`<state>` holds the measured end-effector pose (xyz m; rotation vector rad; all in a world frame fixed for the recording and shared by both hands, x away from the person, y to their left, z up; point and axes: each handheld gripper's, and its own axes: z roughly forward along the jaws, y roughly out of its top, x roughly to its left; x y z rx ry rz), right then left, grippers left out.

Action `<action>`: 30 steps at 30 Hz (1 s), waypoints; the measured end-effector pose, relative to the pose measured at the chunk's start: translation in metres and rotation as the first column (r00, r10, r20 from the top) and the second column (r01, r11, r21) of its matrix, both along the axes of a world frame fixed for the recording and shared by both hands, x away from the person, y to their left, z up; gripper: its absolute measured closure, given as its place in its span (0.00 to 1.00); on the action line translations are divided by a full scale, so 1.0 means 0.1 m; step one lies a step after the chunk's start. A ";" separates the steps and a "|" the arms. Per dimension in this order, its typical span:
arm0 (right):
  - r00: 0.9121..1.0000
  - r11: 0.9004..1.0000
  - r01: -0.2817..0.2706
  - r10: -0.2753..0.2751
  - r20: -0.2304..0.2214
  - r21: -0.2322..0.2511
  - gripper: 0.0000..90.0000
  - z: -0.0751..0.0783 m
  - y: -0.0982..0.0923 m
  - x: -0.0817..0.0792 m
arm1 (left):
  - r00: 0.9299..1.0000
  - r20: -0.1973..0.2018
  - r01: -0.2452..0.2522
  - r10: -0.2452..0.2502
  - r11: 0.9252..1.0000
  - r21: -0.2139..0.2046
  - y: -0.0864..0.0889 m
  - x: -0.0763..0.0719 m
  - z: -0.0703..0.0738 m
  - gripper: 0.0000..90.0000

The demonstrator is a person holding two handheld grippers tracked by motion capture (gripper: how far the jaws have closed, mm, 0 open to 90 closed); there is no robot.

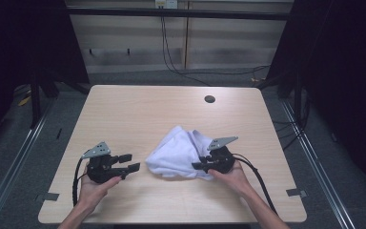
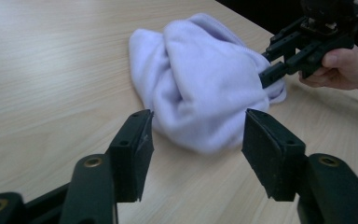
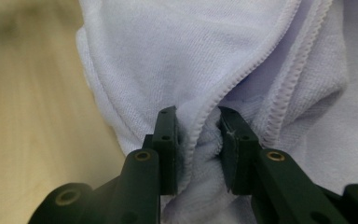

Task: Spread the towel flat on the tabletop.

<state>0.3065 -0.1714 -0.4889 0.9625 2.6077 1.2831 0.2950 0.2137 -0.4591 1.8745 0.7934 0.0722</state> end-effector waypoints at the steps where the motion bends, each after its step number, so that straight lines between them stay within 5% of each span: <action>1: 1.000 1.000 -0.028 0.028 0.000 -0.003 0.77 0.01 0.04 -0.12 | 1.000 0.000 0.017 -0.017 1.000 -0.001 -0.06 0.00 0.02 0.49; 8: 0.994 0.994 -0.110 0.110 -0.018 -0.009 0.74 0.06 0.13 -0.59 | 0.996 0.018 0.086 -0.086 0.996 0.008 -0.23 -0.01 0.06 0.58; 13: 0.994 0.994 -0.112 0.112 -0.013 -0.001 0.64 0.15 0.09 -0.65 | 0.995 0.019 0.102 -0.103 0.995 0.016 -0.31 0.03 0.09 0.65; 17: 0.996 0.995 -0.087 0.087 0.001 0.045 0.60 0.29 0.01 -0.60 | 0.996 0.022 0.092 -0.092 0.996 -0.014 -0.33 0.14 0.21 0.71; 23: 0.998 0.995 -0.001 -0.005 0.066 0.095 0.64 0.46 -0.10 -0.31 | 0.988 -0.037 0.151 -0.150 0.988 0.021 -0.55 0.32 0.04 0.66; 28: 0.999 0.994 0.030 -0.034 0.029 0.107 0.61 0.25 0.05 0.06 | 0.973 -0.105 0.213 -0.205 0.974 0.078 -0.73 0.31 -0.20 0.62; 30: 1.000 0.997 0.024 -0.025 0.016 0.071 0.61 0.14 0.13 0.09 | 0.976 -0.112 0.198 -0.189 0.977 0.083 -0.75 0.29 -0.22 0.57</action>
